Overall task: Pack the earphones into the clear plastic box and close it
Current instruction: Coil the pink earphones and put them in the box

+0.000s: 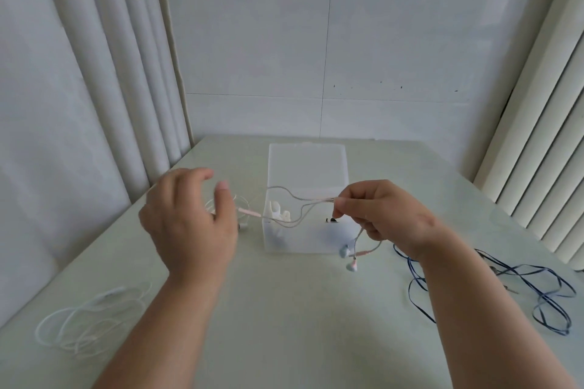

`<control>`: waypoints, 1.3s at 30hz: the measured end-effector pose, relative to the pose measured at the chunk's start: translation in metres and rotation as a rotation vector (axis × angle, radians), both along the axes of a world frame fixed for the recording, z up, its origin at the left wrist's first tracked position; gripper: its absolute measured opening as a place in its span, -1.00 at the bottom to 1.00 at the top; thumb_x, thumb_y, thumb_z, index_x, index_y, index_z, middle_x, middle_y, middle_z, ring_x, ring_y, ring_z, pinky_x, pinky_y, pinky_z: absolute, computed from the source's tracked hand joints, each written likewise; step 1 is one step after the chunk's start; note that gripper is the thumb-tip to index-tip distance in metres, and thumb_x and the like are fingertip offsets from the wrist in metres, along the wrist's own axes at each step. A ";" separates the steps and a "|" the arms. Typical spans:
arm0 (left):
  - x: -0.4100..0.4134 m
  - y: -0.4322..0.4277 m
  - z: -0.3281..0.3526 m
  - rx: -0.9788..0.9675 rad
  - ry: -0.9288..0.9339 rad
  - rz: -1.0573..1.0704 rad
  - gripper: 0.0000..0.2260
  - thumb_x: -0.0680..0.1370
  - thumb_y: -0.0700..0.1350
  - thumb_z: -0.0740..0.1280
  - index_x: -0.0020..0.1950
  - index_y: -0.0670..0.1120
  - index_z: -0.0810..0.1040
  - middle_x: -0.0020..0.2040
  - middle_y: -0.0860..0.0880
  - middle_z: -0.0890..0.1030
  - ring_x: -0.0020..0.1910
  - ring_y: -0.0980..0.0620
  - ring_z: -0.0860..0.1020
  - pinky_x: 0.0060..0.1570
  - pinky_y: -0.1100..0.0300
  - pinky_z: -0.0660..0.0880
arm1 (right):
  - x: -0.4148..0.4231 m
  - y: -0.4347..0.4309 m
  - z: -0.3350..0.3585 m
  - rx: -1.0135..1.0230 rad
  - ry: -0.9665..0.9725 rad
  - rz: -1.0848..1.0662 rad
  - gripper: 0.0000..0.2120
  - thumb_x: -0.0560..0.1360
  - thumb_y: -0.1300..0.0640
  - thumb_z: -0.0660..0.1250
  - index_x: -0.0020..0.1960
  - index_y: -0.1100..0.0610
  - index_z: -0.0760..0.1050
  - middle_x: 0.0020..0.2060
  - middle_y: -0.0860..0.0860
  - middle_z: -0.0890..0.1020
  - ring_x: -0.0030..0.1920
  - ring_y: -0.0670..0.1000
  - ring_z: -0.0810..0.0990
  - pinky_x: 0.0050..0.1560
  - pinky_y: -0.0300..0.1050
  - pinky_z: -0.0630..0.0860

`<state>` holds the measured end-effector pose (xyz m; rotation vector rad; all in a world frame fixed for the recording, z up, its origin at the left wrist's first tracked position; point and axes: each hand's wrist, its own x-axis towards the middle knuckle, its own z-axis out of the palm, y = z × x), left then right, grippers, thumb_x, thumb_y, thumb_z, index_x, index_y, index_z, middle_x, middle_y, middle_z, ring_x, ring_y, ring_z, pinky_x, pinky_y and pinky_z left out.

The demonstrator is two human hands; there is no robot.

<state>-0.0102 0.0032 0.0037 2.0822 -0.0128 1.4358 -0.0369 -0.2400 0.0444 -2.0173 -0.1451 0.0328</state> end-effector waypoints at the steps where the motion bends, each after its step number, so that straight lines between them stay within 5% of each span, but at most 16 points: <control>1: -0.003 -0.004 0.002 0.144 -0.051 -0.003 -0.83 0.48 -0.05 0.33 -0.03 -0.11 0.60 -0.04 -0.12 0.61 -0.04 -0.21 0.54 -0.07 0.00 0.35 | 0.000 0.002 0.000 -0.012 -0.008 0.007 -0.79 0.55 0.11 0.33 -0.19 0.18 0.63 -0.58 -0.20 0.35 -0.53 -0.15 0.26 -0.43 -0.26 0.20; 4: -0.013 -0.022 0.006 0.447 -0.111 -0.171 -0.83 0.49 -0.01 0.34 -0.06 -0.07 0.64 -0.07 -0.06 0.63 -0.06 -0.17 0.56 -0.05 -0.01 0.36 | 0.000 0.006 0.000 -0.048 -0.034 0.025 -0.79 0.55 0.10 0.34 -0.22 0.12 0.64 -0.57 -0.20 0.38 -0.54 -0.18 0.30 -0.43 -0.29 0.22; 8: -0.012 -0.041 -0.003 0.542 0.089 -0.375 -0.66 0.47 0.10 0.33 0.16 -0.03 0.61 0.12 0.03 0.61 0.16 -0.06 0.52 0.16 0.01 0.34 | -0.002 0.010 0.000 -0.047 -0.044 0.076 -0.79 0.54 0.09 0.34 -0.22 0.12 0.64 -0.54 -0.18 0.36 -0.52 -0.17 0.28 -0.44 -0.31 0.22; 11: -0.003 -0.037 -0.007 0.513 0.269 -0.455 -0.77 0.48 0.10 0.26 -0.14 0.01 0.62 -0.07 0.09 0.65 0.06 -0.03 0.57 0.05 0.10 0.33 | -0.002 0.010 0.001 0.013 -0.066 0.097 -0.80 0.53 0.09 0.36 -0.23 0.10 0.64 -0.47 -0.12 0.42 -0.48 -0.18 0.33 -0.39 -0.28 0.26; 14: -0.004 -0.030 -0.001 0.071 0.464 -0.720 -0.73 0.51 0.05 0.22 -0.23 -0.11 0.54 -0.29 0.07 0.64 -0.24 0.06 0.58 -0.22 0.11 0.46 | -0.002 0.009 0.001 -0.008 -0.141 0.079 -0.85 0.50 0.07 0.39 -0.21 0.08 0.63 -0.37 -0.02 0.59 -0.33 -0.10 0.50 -0.20 -0.22 0.39; 19: -0.008 -0.018 0.013 -0.349 0.508 -0.991 -0.80 0.52 -0.13 0.35 -0.26 -0.19 0.48 -0.34 -0.10 0.67 -0.29 -0.04 0.65 -0.23 0.24 0.53 | 0.004 0.009 -0.004 -0.096 -0.257 -0.106 -0.83 0.55 0.05 0.34 -0.20 0.03 0.59 -0.33 -0.04 0.67 -0.29 -0.11 0.58 -0.17 -0.18 0.47; 22: -0.005 -0.017 0.020 -0.435 0.541 -1.030 -0.82 0.57 -0.20 0.30 -0.23 -0.17 0.47 -0.50 -0.07 0.50 -0.51 -0.03 0.46 -0.40 0.24 0.45 | 0.009 0.008 -0.007 -0.012 -0.241 -0.188 -0.76 0.61 0.06 0.22 -0.20 0.02 0.54 -0.47 -0.05 0.52 -0.36 -0.01 0.63 -0.18 -0.03 0.53; 26: 0.003 -0.011 0.032 -0.608 0.681 -1.048 -0.84 0.56 -0.19 0.31 -0.23 -0.14 0.49 -0.49 0.04 0.23 -0.56 0.10 0.15 -0.51 0.28 0.15 | 0.007 0.007 -0.008 -0.264 -0.096 -0.154 -0.76 0.62 -0.02 0.17 -0.14 -0.02 0.55 -0.42 -0.08 0.39 -0.47 -0.01 0.45 -0.48 -0.28 0.43; 31: 0.010 -0.007 0.049 -0.835 0.903 -1.265 -0.90 0.45 -0.25 0.30 -0.26 -0.16 0.44 -0.36 -0.05 0.34 -0.52 0.12 0.26 -0.55 0.31 0.17 | 0.001 0.003 -0.008 -0.429 0.121 0.021 -0.73 0.60 -0.05 0.17 -0.11 -0.08 0.62 -0.30 -0.08 0.46 -0.38 -0.08 0.40 -0.26 -0.21 0.41; 36: 0.018 -0.014 0.064 -1.010 0.933 -1.314 -0.84 0.41 -0.04 0.33 -0.30 -0.09 0.43 -0.35 -0.04 0.51 -0.51 0.08 0.39 -0.56 0.30 0.33 | 0.006 0.002 -0.007 -0.356 0.038 -0.139 -0.72 0.61 0.01 0.16 -0.15 0.01 0.60 -0.27 0.01 0.47 -0.59 -0.11 0.30 -0.52 -0.26 0.31; 39: 0.024 -0.019 0.062 -1.033 0.916 -1.270 -0.65 0.46 0.16 0.29 -0.38 -0.02 0.32 -0.53 0.04 0.32 -0.62 0.10 0.29 -0.61 0.34 0.23 | 0.007 0.003 -0.009 -0.352 0.047 -0.166 -0.71 0.61 0.00 0.16 -0.16 0.03 0.58 -0.27 0.04 0.46 -0.64 -0.09 0.27 -0.54 -0.23 0.32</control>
